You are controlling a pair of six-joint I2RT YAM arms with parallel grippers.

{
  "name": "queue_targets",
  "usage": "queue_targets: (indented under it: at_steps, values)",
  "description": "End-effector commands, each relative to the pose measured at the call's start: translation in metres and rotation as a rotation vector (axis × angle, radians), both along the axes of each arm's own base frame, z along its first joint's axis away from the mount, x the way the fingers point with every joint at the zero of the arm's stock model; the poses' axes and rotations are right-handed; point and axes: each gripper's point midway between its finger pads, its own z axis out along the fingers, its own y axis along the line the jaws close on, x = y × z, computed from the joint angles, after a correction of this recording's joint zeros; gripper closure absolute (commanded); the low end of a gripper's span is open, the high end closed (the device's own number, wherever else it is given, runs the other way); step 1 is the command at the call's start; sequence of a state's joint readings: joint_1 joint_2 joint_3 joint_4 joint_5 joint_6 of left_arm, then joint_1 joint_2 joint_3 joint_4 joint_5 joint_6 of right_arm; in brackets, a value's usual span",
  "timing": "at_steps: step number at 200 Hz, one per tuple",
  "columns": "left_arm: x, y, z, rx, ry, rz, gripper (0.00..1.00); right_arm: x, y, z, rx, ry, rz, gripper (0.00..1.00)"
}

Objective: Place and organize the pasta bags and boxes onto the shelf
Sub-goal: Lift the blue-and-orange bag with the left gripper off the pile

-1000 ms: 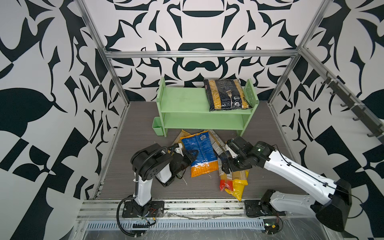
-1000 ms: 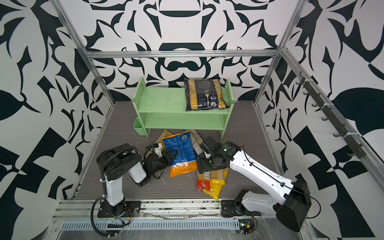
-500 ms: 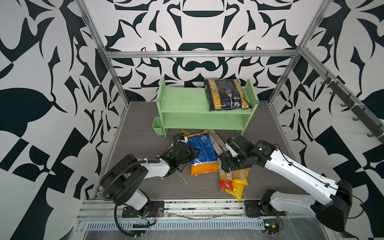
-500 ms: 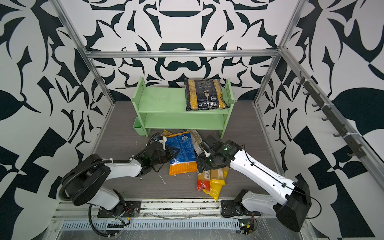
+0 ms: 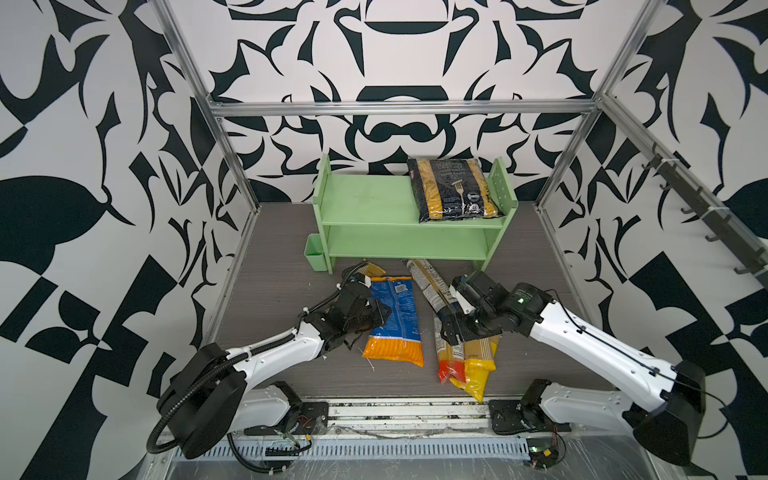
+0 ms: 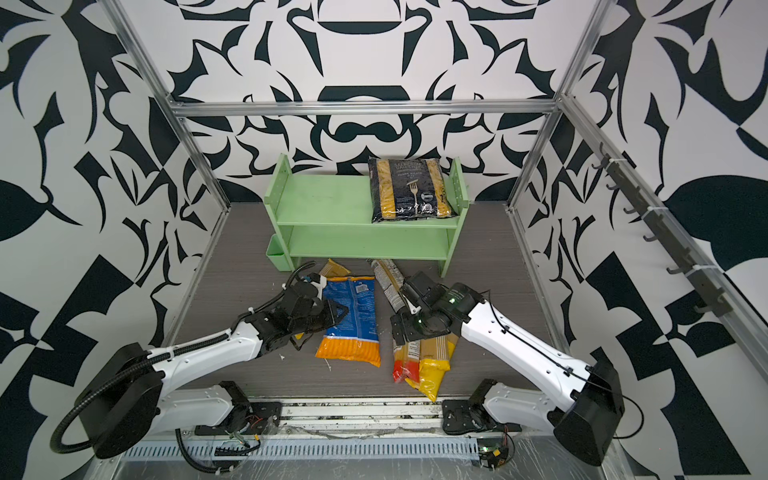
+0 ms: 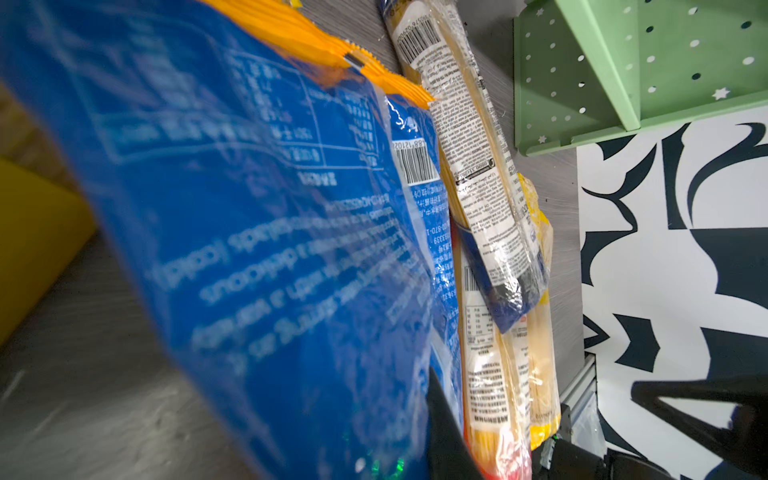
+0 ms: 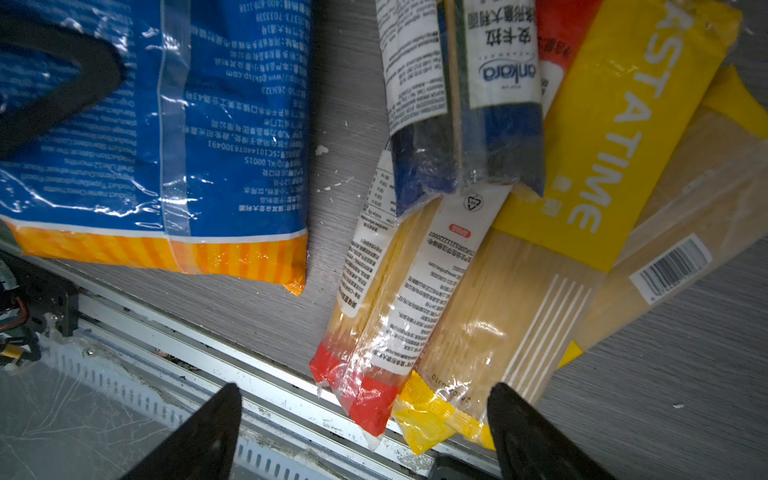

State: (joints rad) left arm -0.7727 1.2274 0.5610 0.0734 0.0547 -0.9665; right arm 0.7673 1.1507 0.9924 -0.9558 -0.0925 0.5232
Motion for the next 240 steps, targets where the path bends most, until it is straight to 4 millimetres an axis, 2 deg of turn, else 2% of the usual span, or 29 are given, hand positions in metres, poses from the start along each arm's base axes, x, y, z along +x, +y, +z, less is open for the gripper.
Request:
queue_targets:
  at_steps: [1,109,240]
  values:
    - [0.011,-0.009,0.049,-0.079,-0.106,-0.001,1.0,0.002,0.004,0.004,0.018,-0.017,0.017,0.06]
    - [0.002,0.012,0.12,-0.018,-0.183,-0.013,1.0,0.007,0.013,-0.002,0.041,-0.011,0.016,0.06]
    - [-0.011,0.035,0.198,0.026,-0.236,-0.039,1.0,0.026,0.036,-0.006,0.038,0.002,0.053,0.06]
